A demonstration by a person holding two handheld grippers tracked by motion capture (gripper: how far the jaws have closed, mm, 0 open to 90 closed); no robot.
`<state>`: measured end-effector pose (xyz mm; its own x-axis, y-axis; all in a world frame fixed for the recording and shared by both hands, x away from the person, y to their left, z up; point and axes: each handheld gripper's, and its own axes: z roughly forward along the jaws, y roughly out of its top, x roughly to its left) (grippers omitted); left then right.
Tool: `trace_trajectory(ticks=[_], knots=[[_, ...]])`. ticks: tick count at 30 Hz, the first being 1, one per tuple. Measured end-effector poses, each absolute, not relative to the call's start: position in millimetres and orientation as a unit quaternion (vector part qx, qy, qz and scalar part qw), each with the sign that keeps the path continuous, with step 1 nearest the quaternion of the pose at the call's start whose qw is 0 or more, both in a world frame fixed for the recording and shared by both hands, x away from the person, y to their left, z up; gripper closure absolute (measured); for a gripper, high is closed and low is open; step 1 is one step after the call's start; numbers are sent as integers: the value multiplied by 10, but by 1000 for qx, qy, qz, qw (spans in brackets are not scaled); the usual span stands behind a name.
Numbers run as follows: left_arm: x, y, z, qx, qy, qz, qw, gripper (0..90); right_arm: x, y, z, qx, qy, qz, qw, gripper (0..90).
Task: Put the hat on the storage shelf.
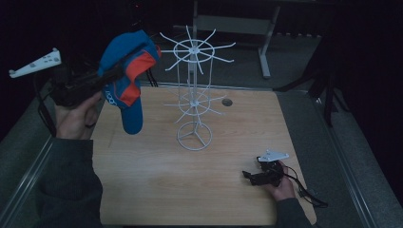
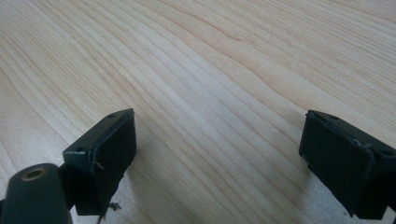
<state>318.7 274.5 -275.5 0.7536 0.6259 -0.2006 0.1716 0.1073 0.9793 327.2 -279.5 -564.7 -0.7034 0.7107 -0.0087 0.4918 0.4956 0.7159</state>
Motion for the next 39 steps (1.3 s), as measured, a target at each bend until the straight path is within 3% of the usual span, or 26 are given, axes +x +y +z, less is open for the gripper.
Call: trace_trajectory(ticks=[8, 18, 21, 28, 39], knots=[[3251, 2677, -2847, 704, 327, 166, 608, 838, 3272, -2795, -5646, 354, 851, 357, 153, 108], [3253, 2675, -2861, 705, 347, 170, 595, 487, 3270, -2794, -5646, 354, 851, 357, 152, 108], [3238, 2666, -2860, 705, 355, 183, 587, 432, 3271, -2795, -5646, 354, 851, 357, 153, 108], [3234, 2637, -2884, 705, 381, 213, 559, 373, 3271, -2794, -5646, 354, 851, 357, 153, 108], [3260, 2672, -3000, 704, 422, 231, 522, 367, 3272, -2794, -5647, 354, 851, 357, 153, 108]])
